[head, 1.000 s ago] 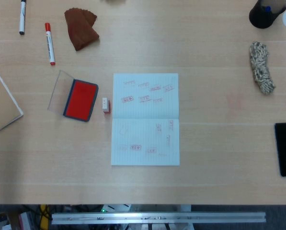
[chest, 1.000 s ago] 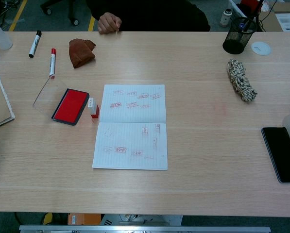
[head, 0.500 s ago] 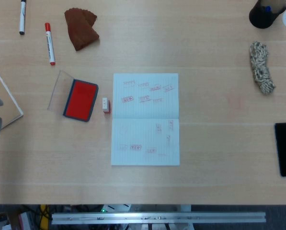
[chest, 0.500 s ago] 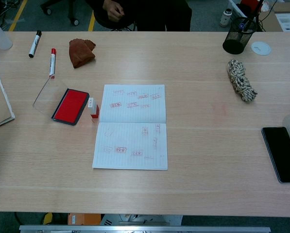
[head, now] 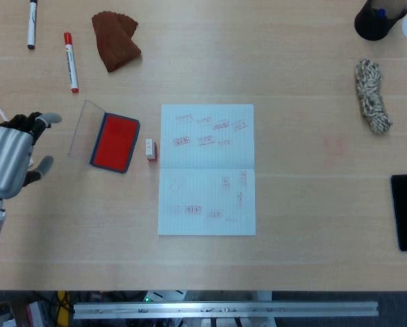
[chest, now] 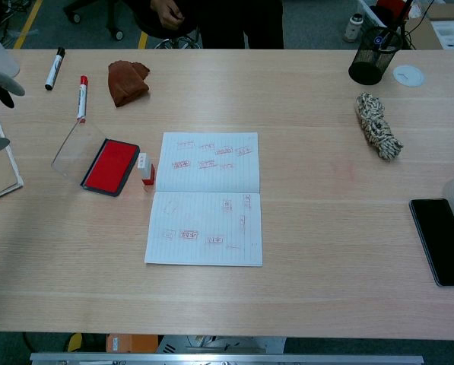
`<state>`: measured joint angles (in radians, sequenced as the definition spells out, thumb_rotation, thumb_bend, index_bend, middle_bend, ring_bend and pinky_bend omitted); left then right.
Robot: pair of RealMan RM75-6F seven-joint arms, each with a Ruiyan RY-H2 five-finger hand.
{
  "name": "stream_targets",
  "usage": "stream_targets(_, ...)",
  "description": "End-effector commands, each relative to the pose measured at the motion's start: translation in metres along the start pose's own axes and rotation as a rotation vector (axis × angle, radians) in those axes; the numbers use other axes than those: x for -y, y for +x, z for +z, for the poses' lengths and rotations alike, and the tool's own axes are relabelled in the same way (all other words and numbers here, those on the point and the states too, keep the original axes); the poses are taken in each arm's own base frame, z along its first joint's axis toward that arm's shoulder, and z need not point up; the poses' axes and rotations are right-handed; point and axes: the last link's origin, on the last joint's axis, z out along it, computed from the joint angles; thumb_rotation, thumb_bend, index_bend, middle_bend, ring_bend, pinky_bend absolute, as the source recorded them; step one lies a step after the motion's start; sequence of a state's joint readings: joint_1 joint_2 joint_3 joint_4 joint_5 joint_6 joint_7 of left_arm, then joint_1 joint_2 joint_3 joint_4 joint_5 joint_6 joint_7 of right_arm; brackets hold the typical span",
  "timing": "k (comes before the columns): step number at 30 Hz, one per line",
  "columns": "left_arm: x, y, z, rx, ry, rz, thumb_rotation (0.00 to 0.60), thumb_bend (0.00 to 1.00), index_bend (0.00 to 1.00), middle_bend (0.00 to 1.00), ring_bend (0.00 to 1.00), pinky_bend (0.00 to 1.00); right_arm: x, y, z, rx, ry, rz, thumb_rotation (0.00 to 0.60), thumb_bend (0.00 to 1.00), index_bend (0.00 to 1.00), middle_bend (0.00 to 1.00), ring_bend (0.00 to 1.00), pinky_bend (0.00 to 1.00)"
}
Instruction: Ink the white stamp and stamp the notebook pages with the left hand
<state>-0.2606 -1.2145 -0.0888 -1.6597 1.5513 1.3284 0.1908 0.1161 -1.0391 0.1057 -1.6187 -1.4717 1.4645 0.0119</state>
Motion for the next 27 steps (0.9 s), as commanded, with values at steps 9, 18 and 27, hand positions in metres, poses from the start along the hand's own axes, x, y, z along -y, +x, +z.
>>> stream_targets(9,-0.028,-0.028,0.045,0.081,-0.072,0.045,0.6,0.17,0.07,0.23,0.24,0.45,-0.001,-0.002,0.0,0.013,-0.004,-0.003,0.6,0.26,0.33,0.39,0.31,0.42)
stream_targets(18,-0.034,-0.055,0.066,0.156,-0.04,0.11,0.6,0.17,0.0,0.02,0.07,0.25,-0.004,-0.004,-0.002,0.023,-0.018,-0.003,0.6,0.26,0.33,0.39,0.31,0.42)
stream_targets(27,-0.036,-0.078,0.073,0.203,-0.03,0.171,0.6,0.17,0.0,0.0,0.07,0.25,-0.008,-0.002,-0.006,0.021,-0.037,-0.003,0.6,0.26,0.32,0.39,0.31,0.42)
